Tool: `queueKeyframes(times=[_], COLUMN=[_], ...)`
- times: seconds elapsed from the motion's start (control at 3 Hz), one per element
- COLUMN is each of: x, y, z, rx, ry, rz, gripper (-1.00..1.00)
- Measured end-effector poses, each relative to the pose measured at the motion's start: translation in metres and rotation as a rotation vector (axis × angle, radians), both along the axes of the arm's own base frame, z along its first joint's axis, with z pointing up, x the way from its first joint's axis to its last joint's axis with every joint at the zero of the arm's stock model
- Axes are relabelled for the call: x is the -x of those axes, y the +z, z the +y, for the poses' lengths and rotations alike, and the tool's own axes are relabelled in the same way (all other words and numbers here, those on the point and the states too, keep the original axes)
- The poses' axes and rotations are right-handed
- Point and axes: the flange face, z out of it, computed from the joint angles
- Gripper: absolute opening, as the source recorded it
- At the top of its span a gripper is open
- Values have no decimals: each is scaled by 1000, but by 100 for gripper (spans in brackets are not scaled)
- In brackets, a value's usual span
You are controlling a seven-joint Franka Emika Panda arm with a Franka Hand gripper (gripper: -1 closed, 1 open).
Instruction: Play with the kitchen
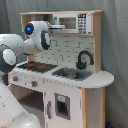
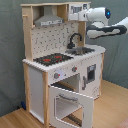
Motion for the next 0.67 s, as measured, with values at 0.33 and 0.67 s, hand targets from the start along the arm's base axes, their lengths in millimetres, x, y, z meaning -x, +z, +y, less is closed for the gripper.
queueKeyframes(times=[0.33, 0.67], x=[12, 24], y=[0, 0], z=[-3, -6], rx=[-5, -16], ry=[3, 10], rz=[0, -2], gripper=[-100, -100])
